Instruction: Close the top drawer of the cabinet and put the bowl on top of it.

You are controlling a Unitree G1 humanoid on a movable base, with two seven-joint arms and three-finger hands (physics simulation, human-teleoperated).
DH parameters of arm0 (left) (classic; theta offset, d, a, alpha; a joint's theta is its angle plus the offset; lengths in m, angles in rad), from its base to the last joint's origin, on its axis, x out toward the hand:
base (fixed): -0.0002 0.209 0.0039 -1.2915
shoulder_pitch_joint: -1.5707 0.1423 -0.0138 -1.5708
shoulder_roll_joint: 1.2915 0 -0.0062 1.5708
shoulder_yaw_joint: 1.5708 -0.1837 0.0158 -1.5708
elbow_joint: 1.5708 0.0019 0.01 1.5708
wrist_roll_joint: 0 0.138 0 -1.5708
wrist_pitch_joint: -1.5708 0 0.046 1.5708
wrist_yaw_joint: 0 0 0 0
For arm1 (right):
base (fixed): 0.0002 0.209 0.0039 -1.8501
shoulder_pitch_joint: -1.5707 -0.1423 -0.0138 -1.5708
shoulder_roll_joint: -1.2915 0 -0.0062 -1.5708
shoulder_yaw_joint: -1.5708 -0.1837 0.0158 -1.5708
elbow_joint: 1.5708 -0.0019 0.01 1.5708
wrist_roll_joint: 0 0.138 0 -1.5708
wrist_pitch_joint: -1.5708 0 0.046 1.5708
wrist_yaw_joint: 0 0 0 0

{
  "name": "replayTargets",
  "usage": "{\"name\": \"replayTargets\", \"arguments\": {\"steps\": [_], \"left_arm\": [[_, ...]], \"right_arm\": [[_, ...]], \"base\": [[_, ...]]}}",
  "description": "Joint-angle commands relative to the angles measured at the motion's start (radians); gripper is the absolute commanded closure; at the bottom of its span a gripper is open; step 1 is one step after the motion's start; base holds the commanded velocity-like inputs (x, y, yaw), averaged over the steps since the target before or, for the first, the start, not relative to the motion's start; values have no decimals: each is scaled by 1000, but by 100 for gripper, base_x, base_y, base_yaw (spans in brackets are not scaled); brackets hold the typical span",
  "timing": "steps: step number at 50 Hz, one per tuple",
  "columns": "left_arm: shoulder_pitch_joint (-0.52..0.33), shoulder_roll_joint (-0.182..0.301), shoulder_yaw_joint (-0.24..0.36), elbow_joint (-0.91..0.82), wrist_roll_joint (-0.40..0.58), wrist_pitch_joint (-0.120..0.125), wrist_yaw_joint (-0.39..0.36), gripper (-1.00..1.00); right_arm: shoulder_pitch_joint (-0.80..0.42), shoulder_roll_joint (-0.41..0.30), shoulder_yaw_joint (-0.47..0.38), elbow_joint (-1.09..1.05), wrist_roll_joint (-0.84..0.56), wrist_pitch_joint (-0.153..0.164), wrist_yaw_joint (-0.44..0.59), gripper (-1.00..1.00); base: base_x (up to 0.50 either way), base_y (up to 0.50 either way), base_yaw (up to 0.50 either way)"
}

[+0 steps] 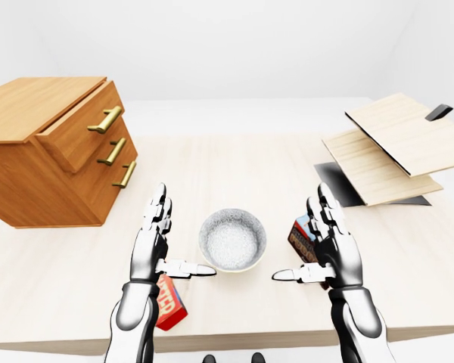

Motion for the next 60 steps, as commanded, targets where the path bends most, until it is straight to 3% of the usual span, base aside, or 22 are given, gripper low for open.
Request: {"name": "replayTargets", "arguments": {"steps": [1,10,13,23,33,42,60], "left_arm": [[0,0,0,-2,0,0,-1,-100],[3,0,0,-8,-1,0,-1,-100],[4,0,0,-11,-2,0,-2,-100],[6,0,-1,-10,-2,0,-3,-100],[10,0,0,-26,-3,0,-4,-100],[7,-1,1,-27,-2,0,-4,-100],[4,-1,0,-19,1,0,-3,-100]], "right_arm": [[4,-2,3,-7,2,5,7,-100],[0,1,3,2,-4,0,-3,-100],[1,3,0,10,-5,-24,-7,-100],[-3,3,-7,13,0,-19,-13,-100],[3,7,0,17,-38,-47,-42,-100],[5,4,-1,14,-29,-47,-38,-100],[6,3,-6,7,-18,-46,-28,-100]], "base": [[22,0,0],[22,0,0],[14,0,0],[0,0,0],[0,0,0],[0,0,0],[0,37,0]]}}
